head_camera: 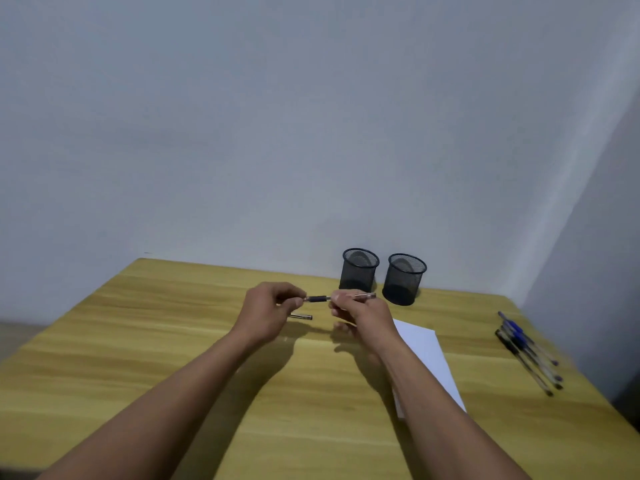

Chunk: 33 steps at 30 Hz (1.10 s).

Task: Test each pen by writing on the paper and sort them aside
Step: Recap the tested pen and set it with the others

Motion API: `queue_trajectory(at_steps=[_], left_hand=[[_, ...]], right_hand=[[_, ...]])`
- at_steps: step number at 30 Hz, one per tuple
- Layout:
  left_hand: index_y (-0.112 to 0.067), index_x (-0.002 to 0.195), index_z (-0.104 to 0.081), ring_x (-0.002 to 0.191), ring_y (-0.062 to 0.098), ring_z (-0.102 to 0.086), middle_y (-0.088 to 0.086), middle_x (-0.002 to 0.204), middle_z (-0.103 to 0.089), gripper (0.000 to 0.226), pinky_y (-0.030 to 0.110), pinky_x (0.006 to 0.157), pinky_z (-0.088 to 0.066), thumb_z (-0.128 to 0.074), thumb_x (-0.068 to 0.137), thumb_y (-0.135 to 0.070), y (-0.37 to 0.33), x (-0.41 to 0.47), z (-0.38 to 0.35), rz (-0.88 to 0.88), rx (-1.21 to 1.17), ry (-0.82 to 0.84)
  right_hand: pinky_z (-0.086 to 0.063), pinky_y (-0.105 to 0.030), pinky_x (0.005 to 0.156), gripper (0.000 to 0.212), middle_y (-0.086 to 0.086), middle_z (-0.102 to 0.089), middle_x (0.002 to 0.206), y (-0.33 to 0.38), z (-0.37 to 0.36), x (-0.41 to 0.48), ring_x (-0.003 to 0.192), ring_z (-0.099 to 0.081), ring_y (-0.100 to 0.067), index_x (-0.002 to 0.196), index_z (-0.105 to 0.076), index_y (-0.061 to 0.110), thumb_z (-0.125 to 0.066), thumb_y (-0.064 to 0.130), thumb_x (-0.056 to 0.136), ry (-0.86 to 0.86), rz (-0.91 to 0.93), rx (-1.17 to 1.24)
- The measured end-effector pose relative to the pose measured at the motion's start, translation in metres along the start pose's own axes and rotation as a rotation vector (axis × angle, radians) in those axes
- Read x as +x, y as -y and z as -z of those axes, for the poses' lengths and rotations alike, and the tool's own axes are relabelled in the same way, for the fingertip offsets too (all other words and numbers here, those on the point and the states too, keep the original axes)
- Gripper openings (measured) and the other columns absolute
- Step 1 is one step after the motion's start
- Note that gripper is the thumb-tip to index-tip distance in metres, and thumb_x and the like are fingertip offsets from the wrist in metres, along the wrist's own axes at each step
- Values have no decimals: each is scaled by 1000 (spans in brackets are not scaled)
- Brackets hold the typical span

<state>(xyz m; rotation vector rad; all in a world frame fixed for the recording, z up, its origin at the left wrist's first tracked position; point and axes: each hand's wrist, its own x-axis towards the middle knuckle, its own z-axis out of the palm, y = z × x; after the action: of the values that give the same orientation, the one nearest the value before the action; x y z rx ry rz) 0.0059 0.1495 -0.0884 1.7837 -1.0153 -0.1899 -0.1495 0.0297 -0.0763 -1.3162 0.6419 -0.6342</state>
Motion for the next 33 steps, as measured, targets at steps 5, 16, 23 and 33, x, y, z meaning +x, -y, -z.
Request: queue_trajectory(at_steps=[5,16,23,33], left_hand=[[-16,94,-79,72,4,-66,-3,82,-76,13,9,66,-49,-79,82,-11,-35,9,-24,4,-102,51],[-18,94,-80,64,10,-68,-2,78,-76,10,14,61,-48,-72,88,-16,-51,22,-57,-112,-11,124],[-14,99,-79,71,7,-61,0,88,-77,12,4,65,-38,-71,90,-15,-51,30,-80,-318,140,87],[-20,94,-80,78,32,-66,6,78,-75,10,42,72,-53,-71,89,-20,-42,46,-101,-130,4,174]], right_hand=[[-59,-24,64,5,-9,-72,77,11,19,-4,68,-70,-11,91,-75,3,-72,7,91,-54,68,100],[-58,-17,58,7,-8,-69,68,15,54,6,52,-62,-7,84,-73,0,-72,3,90,-98,64,170],[-57,-18,57,9,-9,-69,65,10,69,16,53,-63,-9,81,-71,-1,-72,3,89,-185,14,269],[-54,-16,54,9,-7,-68,61,4,88,27,49,-60,-7,80,-71,0,-73,2,88,-219,28,219]])
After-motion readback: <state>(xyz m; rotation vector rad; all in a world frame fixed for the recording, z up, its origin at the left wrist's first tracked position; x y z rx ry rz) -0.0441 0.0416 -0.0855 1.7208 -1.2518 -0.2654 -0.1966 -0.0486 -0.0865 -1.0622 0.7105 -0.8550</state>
